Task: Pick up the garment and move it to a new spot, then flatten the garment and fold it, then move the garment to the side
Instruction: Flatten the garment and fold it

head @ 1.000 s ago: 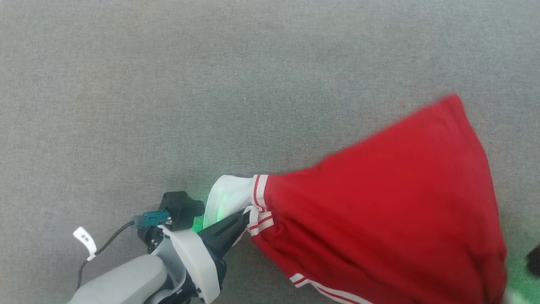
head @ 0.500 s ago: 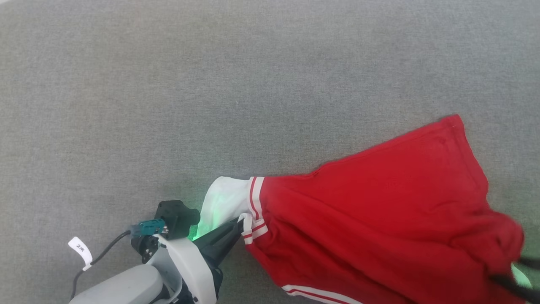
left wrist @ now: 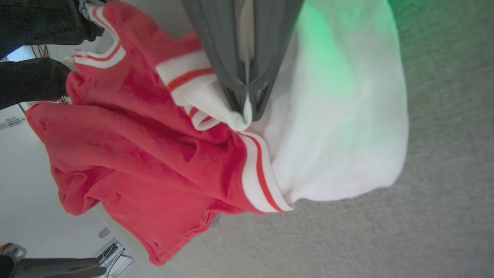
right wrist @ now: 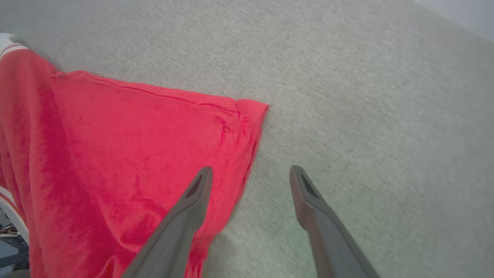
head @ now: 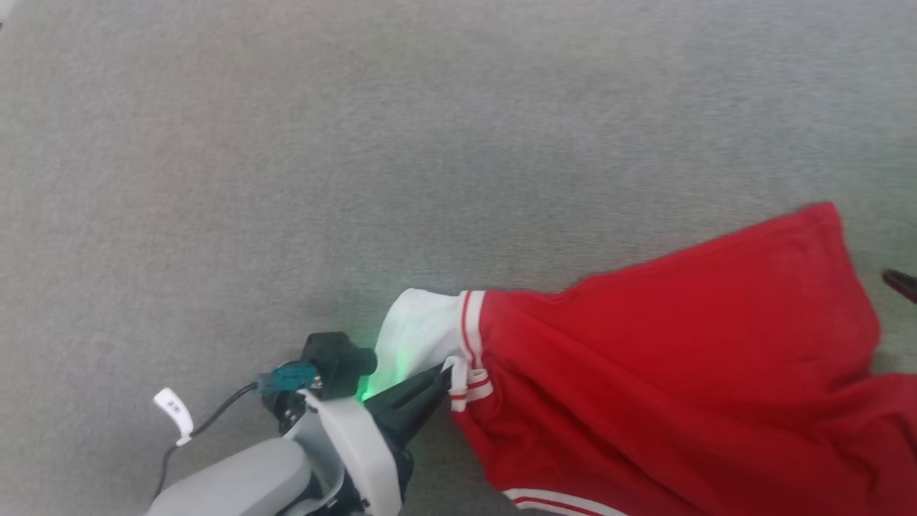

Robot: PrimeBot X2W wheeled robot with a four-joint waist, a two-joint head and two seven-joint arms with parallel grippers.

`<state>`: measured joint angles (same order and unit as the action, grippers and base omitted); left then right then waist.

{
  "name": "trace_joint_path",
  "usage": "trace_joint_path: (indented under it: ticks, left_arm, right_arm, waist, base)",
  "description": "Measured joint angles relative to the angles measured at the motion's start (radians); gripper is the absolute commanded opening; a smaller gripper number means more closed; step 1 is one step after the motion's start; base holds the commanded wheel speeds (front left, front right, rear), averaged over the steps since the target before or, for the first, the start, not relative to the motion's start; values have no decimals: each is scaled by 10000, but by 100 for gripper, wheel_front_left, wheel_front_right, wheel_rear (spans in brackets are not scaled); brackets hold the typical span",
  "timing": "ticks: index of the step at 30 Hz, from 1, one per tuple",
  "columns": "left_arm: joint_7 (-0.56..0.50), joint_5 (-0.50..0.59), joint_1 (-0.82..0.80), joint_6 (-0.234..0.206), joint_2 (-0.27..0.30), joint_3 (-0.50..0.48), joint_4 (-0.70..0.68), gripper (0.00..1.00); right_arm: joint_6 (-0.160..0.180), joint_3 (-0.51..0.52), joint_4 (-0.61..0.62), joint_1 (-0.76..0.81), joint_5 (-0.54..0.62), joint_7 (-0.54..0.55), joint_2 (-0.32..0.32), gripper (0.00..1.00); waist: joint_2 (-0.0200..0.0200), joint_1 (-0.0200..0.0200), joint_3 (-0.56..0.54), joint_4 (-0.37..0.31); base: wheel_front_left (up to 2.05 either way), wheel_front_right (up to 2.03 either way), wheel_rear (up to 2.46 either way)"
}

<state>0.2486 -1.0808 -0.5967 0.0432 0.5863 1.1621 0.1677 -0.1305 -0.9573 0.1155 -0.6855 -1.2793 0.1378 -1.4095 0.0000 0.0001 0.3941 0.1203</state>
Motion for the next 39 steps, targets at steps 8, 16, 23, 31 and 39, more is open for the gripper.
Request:
trace_joint_path:
  ticks: [8, 16, 23, 31, 39]
  left_arm:
    - [-33, 203, -377, 224, -550, 65, 368, 0]
    - [58, 257, -451, 418, -780, -4, 769, 0]
    - [69, -104, -652, 685, -290, -426, 882, 0]
    - [-591, -1204, -3002, 848, 245, -1511, 786, 0]
    - [-1480, -2429, -7157, 859, -435, -3181, 2920, 0]
  right_arm:
    - [-2, -199, -1689, -1042, 1204, 1762, 1802, 100]
    - [0, -884, -2330, -1607, 1618, 2297, 2510, 0]
    - [-12, -75, -3354, -2057, 767, 930, 3053, 0]
    - [-10, 1231, -5181, -3892, 575, -6, 3992, 0]
    - [-12, 2481, -7660, -7029, 1294, -644, 5329, 0]
  waist:
    - [0, 0, 470, 503]
    - [0, 0, 603, 602]
    - [0, 0, 403, 354]
    - [0, 0, 381, 66]
    - [0, 0, 1047, -203]
  base:
    - [0, 0, 0]
    - [0, 0, 0]
    - [0, 0, 0]
    - [0, 0, 0]
    - [0, 0, 0]
